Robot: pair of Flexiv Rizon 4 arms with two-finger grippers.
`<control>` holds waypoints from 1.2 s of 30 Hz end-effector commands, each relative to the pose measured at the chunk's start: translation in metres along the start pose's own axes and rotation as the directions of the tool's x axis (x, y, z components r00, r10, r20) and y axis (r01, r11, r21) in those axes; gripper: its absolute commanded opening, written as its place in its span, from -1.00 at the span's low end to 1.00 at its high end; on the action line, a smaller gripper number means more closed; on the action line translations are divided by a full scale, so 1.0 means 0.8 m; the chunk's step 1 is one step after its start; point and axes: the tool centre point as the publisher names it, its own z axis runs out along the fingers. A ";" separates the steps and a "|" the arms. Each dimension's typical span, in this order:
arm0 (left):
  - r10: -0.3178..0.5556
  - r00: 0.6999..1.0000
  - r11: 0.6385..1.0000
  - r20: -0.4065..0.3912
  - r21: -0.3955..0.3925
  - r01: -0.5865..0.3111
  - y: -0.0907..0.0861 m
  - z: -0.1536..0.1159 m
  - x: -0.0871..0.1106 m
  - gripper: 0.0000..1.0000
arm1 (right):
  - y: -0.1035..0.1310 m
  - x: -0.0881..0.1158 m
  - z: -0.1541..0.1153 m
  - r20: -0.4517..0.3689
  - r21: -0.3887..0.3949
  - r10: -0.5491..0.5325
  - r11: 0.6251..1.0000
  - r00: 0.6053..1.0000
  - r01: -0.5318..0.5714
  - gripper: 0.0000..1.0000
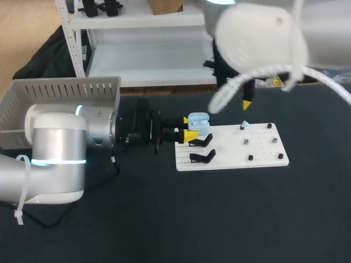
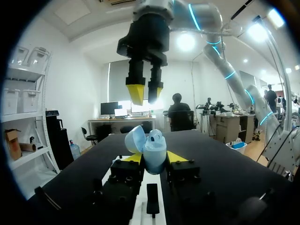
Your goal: Pick up each earbud case from the left stands, insert the matching earbuds, close the lid, and place the case in the box.
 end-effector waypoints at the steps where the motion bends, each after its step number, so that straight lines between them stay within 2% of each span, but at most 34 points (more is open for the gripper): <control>1: 0.002 1.000 1.000 0.002 -0.006 -0.002 -0.002 0.000 0.000 -1.00 | -0.027 -0.014 0.020 0.019 -0.305 -0.031 0.952 0.999 0.035 -0.04; 6: 0.002 1.000 1.000 0.002 -0.006 -0.002 -0.002 0.000 0.000 -1.00 | -0.023 -0.033 0.047 0.023 -0.325 -0.086 0.942 0.996 0.089 -0.03; 10: 0.002 1.000 1.000 0.002 -0.006 -0.002 -0.002 0.000 0.000 -1.00 | -0.009 -0.031 0.066 0.012 -0.345 -0.144 0.928 0.989 0.139 0.00; 11: 0.002 1.000 1.000 0.002 -0.006 -0.002 -0.002 0.000 0.000 -1.00 | -0.005 -0.031 0.071 0.014 -0.350 -0.157 0.925 0.988 0.152 0.07; 17: 0.002 1.000 1.000 0.002 -0.006 -0.002 -0.002 0.000 0.000 -1.00 | 0.008 -0.038 0.109 0.078 -0.326 -0.227 0.914 0.971 0.241 -0.07; 26: 0.002 1.000 1.000 0.002 -0.006 -0.002 -0.002 0.000 0.000 -1.00 | 0.008 -0.073 0.158 0.121 -0.279 -0.241 0.923 0.963 0.266 -0.08; 36: 0.002 1.000 1.000 0.002 -0.006 -0.002 -0.002 0.000 0.000 -1.00 | 0.008 -0.088 0.188 0.146 -0.269 -0.276 0.913 0.950 0.307 -0.15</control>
